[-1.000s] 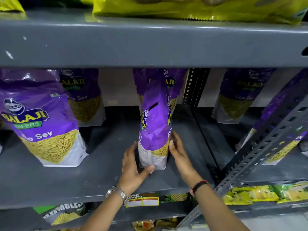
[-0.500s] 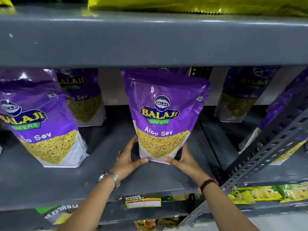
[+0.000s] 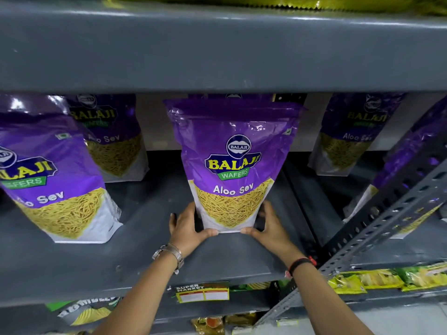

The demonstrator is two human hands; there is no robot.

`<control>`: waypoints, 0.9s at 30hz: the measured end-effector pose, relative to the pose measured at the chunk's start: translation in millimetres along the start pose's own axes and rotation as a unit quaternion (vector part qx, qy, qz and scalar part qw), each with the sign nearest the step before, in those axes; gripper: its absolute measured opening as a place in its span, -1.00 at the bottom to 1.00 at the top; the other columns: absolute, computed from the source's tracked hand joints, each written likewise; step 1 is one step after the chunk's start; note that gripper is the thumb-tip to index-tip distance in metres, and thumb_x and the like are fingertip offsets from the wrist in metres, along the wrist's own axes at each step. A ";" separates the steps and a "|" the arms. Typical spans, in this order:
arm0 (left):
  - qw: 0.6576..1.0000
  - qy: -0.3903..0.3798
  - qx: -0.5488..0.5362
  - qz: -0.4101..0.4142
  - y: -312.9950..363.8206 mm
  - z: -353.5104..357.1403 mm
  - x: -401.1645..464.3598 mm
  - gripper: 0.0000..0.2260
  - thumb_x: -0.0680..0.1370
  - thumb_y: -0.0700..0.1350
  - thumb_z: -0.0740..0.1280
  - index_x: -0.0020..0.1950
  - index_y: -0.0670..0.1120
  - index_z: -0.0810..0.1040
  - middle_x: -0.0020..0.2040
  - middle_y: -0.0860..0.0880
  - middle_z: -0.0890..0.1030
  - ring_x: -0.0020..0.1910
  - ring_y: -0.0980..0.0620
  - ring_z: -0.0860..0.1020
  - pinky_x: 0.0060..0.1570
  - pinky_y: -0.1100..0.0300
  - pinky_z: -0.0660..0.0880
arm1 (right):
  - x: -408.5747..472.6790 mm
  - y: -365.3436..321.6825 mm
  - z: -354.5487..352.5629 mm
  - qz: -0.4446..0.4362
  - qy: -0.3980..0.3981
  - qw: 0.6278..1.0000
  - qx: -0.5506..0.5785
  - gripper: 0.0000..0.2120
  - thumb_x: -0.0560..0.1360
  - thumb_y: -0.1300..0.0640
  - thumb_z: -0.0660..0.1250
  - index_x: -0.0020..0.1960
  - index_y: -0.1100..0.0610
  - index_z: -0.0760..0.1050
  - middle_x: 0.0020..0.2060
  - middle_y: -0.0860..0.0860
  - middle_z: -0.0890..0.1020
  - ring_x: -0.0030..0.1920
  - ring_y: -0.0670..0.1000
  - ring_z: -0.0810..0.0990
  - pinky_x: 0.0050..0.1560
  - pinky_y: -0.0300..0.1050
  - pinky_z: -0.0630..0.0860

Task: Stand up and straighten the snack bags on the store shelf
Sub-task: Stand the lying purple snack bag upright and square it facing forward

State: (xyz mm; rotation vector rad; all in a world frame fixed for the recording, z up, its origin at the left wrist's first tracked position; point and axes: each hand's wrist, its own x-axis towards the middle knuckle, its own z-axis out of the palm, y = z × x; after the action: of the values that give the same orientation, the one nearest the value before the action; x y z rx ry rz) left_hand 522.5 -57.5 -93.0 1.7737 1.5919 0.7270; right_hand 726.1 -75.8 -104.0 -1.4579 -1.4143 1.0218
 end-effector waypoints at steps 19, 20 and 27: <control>0.998 0.018 0.011 0.058 -5.1 8.7 -32.0 -0.36 0.24 -0.07 0.52 0.24 -0.11 0.32 0.22 -0.11 0.53 0.20 -0.13 0.47 0.23 0.00 0.37 | -39.6 -0.5 -5.1 -0.004 0.012 0.997 -0.078 -0.35 0.26 0.23 0.51 0.17 -0.08 0.23 0.18 -0.04 0.47 0.24 -0.03 0.43 0.12 -0.18 0.35; 0.998 0.015 0.010 0.056 -5.1 9.1 -31.5 -0.34 0.25 -0.07 0.52 0.26 -0.09 0.30 0.23 -0.10 0.52 0.21 -0.13 0.46 0.24 -0.01 0.38 | -39.9 -1.1 -5.5 -0.006 0.014 0.996 -0.083 -0.34 0.25 0.23 0.51 0.19 -0.07 0.23 0.21 -0.02 0.47 0.25 -0.01 0.43 0.13 -0.18 0.35; 0.993 0.061 -0.080 0.062 -16.8 -4.7 -48.8 -0.17 0.32 -0.12 0.48 0.43 -0.05 0.03 0.35 0.09 0.21 0.35 0.09 0.23 0.35 0.13 0.20 | -79.4 -21.6 16.9 -0.114 0.225 0.966 -0.058 -0.45 0.25 0.01 0.47 0.10 -0.09 0.24 -0.01 -0.09 0.32 0.00 -0.17 0.39 0.04 -0.44 0.31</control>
State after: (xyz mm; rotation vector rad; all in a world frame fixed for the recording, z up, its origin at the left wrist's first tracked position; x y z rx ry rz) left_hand 502.7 -104.5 -102.1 1.7518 1.4656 1.0102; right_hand 700.9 -154.4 -88.8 -1.4540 -1.2814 0.4320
